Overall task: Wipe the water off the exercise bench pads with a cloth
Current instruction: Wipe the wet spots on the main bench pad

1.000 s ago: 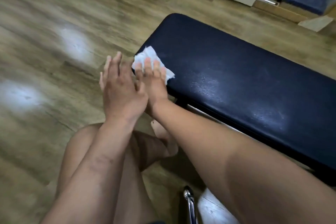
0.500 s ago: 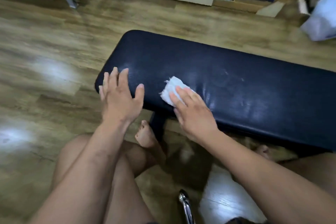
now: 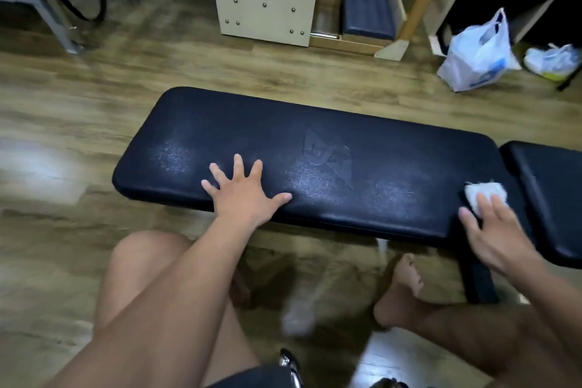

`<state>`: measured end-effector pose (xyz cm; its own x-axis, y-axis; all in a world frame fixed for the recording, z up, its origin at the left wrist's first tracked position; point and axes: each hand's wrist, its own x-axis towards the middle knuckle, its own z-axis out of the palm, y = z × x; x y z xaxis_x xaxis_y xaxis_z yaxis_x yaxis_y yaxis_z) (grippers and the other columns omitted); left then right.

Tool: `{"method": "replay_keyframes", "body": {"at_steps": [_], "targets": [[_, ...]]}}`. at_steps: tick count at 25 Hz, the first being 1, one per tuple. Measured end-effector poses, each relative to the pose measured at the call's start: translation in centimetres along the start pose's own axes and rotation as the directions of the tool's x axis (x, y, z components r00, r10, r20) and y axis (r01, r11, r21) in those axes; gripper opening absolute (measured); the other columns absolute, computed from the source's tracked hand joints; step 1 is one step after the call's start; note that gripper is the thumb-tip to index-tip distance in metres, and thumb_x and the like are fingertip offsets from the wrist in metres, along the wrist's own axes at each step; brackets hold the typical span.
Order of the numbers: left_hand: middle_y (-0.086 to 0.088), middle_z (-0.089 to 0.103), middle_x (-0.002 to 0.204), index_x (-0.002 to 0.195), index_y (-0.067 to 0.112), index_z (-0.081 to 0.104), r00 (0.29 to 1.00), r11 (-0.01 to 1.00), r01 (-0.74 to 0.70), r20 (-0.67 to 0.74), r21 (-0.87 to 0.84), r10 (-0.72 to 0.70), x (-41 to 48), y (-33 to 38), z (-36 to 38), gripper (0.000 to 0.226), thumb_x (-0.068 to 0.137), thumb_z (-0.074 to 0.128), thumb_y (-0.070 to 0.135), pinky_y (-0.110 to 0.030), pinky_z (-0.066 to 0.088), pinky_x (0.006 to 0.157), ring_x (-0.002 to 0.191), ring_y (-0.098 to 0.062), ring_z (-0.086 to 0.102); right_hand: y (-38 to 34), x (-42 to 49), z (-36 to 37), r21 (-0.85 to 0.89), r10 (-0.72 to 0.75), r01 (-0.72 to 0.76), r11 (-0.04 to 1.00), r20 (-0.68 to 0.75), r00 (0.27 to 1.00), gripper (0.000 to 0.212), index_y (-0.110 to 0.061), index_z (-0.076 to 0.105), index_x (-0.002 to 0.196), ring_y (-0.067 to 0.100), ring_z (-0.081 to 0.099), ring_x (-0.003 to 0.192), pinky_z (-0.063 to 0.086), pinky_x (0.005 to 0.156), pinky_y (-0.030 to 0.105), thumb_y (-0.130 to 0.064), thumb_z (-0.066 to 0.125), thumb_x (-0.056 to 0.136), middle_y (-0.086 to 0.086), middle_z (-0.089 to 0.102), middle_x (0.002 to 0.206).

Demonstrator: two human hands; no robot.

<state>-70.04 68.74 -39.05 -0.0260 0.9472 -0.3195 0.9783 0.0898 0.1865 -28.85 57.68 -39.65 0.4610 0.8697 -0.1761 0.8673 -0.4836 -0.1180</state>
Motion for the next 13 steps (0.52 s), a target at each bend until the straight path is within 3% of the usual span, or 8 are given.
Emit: {"method": "replay_keyframes", "body": {"at_steps": [3,5,7,9,10,11,13], "targets": [[-0.004,-0.006,0.166,0.155,0.035,0.011,1.0,1.0,0.006,-0.002,0.028,-0.006,0.1,0.3,-0.1,0.099,0.076,0.042,0.086,-0.068,0.007,0.116,0.147,-0.051,-0.007,-1.6,4.0,-2.2,0.095,0.204,-0.207,0.974,0.043,0.978,0.077,-0.018,0.044,0.124,0.039,0.031,0.132,0.027,0.106,0.054,-0.073,0.012,0.081,0.014,0.033,0.147],[-0.008,-0.007,0.166,0.156,0.031,0.01,1.0,0.997,-0.027,-0.011,0.067,0.028,-0.1,1.0,-0.4,0.098,0.079,0.043,0.083,-0.07,0.008,0.115,0.146,-0.053,-0.007,-6.6,5.5,-1.8,0.097,0.153,-0.151,0.984,-0.013,0.988,0.072,-0.025,0.047,0.121,0.039,0.036,0.128,0.031,0.105,0.053,-0.074,0.014,0.081,0.011,0.035,0.145],[-0.012,-0.007,0.166,0.156,0.028,0.01,1.0,0.999,-0.021,-0.003,0.05,0.021,0.6,0.8,-0.1,0.097,0.082,0.044,0.08,-0.071,0.009,0.113,0.145,-0.056,-0.006,-14.0,6.3,-0.2,0.088,-0.05,0.054,0.995,-0.053,0.997,0.058,-0.031,0.048,0.115,0.037,0.041,0.124,0.033,0.103,0.048,-0.07,0.018,0.084,0.009,0.039,0.14],[-0.014,-0.009,0.165,0.156,0.025,0.007,0.999,0.998,0.005,0.042,0.057,-0.007,0.8,0.5,-0.3,0.096,0.084,0.044,0.077,-0.072,0.009,0.112,0.143,-0.058,-0.008,-22.3,6.6,1.5,0.122,-0.279,0.28,0.952,-0.028,0.96,0.056,-0.035,0.047,0.116,0.035,0.04,0.125,0.033,0.105,0.046,-0.069,0.016,0.084,0.006,0.039,0.141],[-0.014,-0.01,0.165,0.156,0.025,0.006,1.0,0.997,-0.022,-0.005,0.077,0.023,0.6,0.8,-0.7,0.095,0.086,0.044,0.075,-0.072,0.008,0.112,0.143,-0.058,-0.009,-26.6,6.7,2.3,0.153,-0.375,0.371,0.916,-0.004,0.927,0.058,-0.036,0.047,0.12,0.034,0.037,0.129,0.031,0.107,0.046,-0.068,0.014,0.085,0.004,0.039,0.143],[-0.013,-0.011,0.165,0.157,0.026,0.004,0.994,0.995,-0.09,-0.057,0.053,0.093,0.3,0.7,-1.4,0.093,0.087,0.044,0.073,-0.073,0.006,0.113,0.143,-0.058,-0.011,-31.2,6.6,3.1,0.183,-0.477,0.465,0.866,0.027,0.878,0.058,-0.036,0.047,0.123,0.032,0.034,0.133,0.028,0.108,0.046,-0.066,0.014,0.086,0.001,0.039,0.144],[-0.013,-0.01,0.165,0.157,0.025,0.003,0.99,0.992,-0.128,0.059,0.019,0.127,-1.6,2.1,-5.0,0.09,0.089,0.046,0.068,-0.073,0.004,0.112,0.143,-0.058,-0.011,-40.5,5.4,4.5,0.234,-0.702,0.672,0.702,0.074,0.708,0.052,-0.036,0.051,0.124,0.027,0.029,0.137,0.024,0.109,0.044,-0.058,0.016,0.092,-0.005,0.041,0.142]]}}
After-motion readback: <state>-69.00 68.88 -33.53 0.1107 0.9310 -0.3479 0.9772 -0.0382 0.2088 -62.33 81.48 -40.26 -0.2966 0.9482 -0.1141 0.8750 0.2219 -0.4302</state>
